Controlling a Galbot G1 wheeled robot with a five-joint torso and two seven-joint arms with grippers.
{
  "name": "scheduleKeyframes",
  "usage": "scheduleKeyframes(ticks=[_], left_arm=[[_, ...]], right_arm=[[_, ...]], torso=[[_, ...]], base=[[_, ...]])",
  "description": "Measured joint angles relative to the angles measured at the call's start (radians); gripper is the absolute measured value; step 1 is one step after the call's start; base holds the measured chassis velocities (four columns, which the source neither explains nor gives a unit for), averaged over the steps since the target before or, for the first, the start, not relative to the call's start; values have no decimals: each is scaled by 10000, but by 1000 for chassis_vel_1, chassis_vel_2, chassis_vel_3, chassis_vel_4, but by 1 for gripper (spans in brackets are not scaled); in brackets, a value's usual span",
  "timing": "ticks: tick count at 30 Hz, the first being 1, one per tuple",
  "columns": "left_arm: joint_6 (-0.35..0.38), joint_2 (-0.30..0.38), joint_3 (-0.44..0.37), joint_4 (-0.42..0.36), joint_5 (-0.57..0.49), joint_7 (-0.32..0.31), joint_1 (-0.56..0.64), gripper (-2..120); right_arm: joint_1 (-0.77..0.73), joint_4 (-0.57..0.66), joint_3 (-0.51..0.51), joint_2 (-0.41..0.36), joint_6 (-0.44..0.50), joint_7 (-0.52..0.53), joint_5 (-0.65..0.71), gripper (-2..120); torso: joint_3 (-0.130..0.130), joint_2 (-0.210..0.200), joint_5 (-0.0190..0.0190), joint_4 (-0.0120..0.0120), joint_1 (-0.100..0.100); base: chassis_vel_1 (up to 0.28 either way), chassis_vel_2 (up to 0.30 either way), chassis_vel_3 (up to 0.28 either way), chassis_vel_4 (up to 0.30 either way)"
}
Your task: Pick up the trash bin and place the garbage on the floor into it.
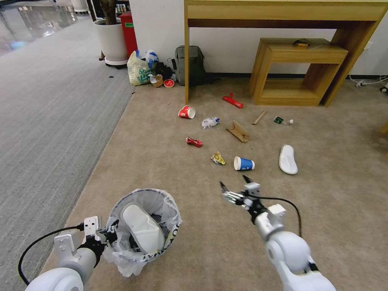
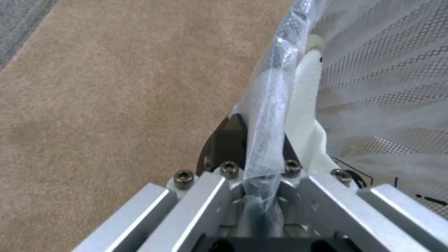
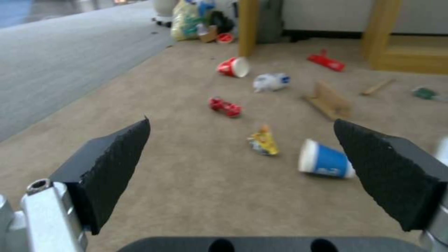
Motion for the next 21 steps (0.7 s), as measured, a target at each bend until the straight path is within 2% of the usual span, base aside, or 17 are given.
scheduleKeyframes(ticks=[5,12,21], left_arm=[[0,12,-32,-12,64,223,63,0],[3,35,-92,-60,74,389,119,0],[3,29,-205,-95,64,535,223,0]], right_arm=[[-215,331,483,45,69,-87,33,100],[-194,526,370,85,69,-69,17,100],[-120,565,104,99,69,-21,-21,100]], torso=[[0,1,0,2,0],[-1,1,0,1,-1],[2,0,1,3,0]], base=[[0,0,0,0],[-51,53,43,-48],[-197,182,183,-195]])
